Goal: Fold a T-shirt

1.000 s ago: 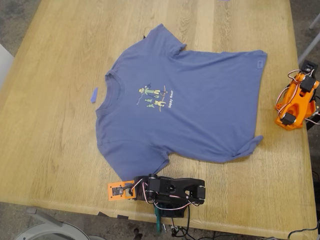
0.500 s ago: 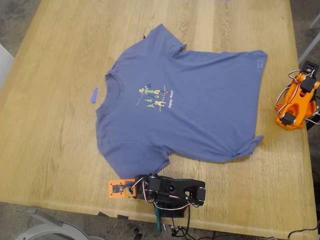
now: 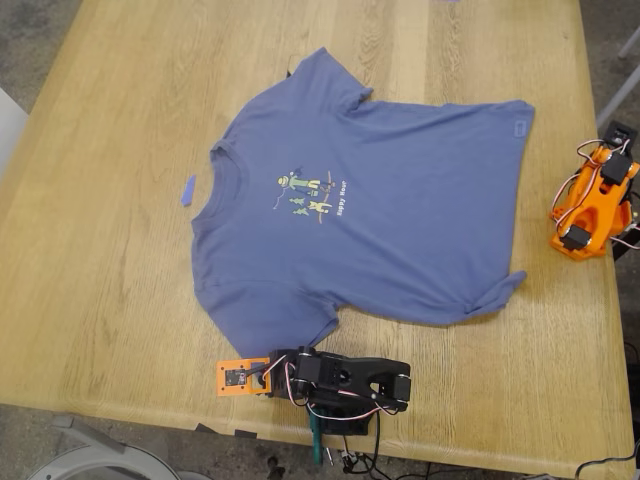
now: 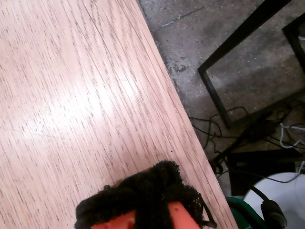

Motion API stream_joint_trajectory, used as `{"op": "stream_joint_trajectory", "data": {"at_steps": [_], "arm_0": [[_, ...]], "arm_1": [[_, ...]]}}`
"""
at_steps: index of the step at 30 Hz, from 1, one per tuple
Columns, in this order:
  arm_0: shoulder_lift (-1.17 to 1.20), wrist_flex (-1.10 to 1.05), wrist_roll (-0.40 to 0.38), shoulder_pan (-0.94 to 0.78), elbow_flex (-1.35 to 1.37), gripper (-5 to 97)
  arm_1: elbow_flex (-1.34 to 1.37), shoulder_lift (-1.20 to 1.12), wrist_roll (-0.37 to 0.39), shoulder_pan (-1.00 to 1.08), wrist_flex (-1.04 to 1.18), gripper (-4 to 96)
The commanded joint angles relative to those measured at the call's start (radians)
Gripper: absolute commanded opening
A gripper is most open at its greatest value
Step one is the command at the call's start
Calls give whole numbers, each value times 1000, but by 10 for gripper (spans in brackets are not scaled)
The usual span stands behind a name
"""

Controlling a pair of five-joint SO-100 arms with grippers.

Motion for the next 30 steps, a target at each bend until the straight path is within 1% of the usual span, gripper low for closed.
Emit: {"op": "stream_joint_trajectory", "data": {"at_steps": [1, 19, 20, 21, 22, 23, 25, 26, 27, 29, 30], "arm_0": [[114, 9, 6, 5, -12, -1], [114, 9, 6, 5, -12, -1], [114, 9, -12, 5, -12, -1], [114, 9, -91, 6, -12, -1], [114, 9, -129, 14, -12, -1], [114, 9, -117, 9, -12, -1], [114, 9, -75, -12, -12, -1], [114, 9, -63, -12, -12, -1], [114, 9, -60, -6, -12, -1], [114, 9, -83, 2, -12, 0], [114, 9, -55, 5, -12, 0]], "arm_1": [[66, 6, -3, 67, 5, 2], [66, 6, -3, 66, 5, 2], [66, 6, -3, 66, 5, 2], [66, 6, -3, 66, 5, 2], [66, 6, -3, 67, 5, 2], [66, 6, -3, 74, 5, 2], [66, 6, -3, 49, 5, 52], [66, 6, -3, 17, 5, 44], [66, 6, -3, -23, 5, 28], [66, 6, -3, -94, 5, 32], [66, 6, -3, -121, 5, 58]]}}
